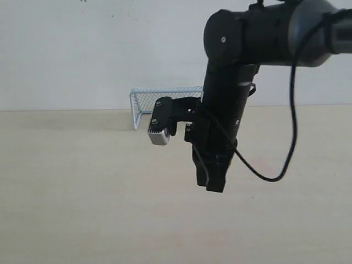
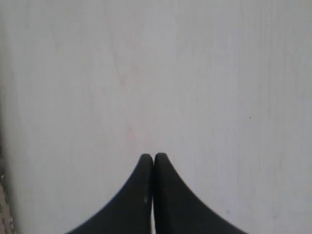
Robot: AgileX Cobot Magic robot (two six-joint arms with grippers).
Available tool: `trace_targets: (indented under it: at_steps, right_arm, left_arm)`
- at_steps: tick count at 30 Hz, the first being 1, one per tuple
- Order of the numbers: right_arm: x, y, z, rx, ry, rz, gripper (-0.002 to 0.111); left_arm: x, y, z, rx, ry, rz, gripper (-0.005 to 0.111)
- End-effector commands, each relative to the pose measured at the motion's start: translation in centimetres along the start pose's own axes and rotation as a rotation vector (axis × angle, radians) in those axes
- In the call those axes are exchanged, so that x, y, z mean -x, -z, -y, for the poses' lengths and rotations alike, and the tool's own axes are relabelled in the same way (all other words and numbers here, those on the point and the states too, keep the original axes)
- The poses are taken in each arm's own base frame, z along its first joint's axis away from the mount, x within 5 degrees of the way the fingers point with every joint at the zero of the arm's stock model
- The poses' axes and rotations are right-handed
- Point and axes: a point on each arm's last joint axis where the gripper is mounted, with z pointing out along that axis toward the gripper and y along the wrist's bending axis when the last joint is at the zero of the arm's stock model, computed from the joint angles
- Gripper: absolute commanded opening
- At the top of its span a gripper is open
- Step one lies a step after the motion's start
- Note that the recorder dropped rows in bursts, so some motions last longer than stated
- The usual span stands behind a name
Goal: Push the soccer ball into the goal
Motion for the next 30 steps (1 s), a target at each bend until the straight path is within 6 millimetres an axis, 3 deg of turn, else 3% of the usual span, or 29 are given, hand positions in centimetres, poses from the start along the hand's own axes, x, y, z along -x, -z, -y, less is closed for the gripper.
trace_targets:
  at_steps: [1,7,10,17,24,30]
  right_arm:
    - [-2.6,3.3,-2.7,-0.042,-0.008,-0.008,0.0]
    - [-9.8,6.7,-4.6,-0.108,-0.229,-0.007,0.0]
    - [-11.8,7.8,-5.1,-0.139,-0.291,0.005,0.0]
    - [-14.9,12.1,-6.4,-0.321,-0.463,0.093,0.0]
    - [-18.6,16.7,-6.8,-0.733,-0.856,0.135,0.0]
    - [-20.6,19.2,-8.6,-0.919,-1.066,0.157,0.0]
  left_arm:
    - [-0.1,0.0,0.0,0.003,0.007,-0.001,0.004]
    - [-0.1,0.0,0.0,0.003,0.007,-0.001,0.004]
    - [-0.1,0.0,0.0,0.003,0.007,-0.001,0.004]
    - [-0.1,0.0,0.0,0.003,0.007,-0.001,0.004]
    - [-0.1,0.0,0.0,0.003,0.007,-0.001,0.004]
    - [-0.1,0.0,0.0,0.003,0.007,-0.001,0.004]
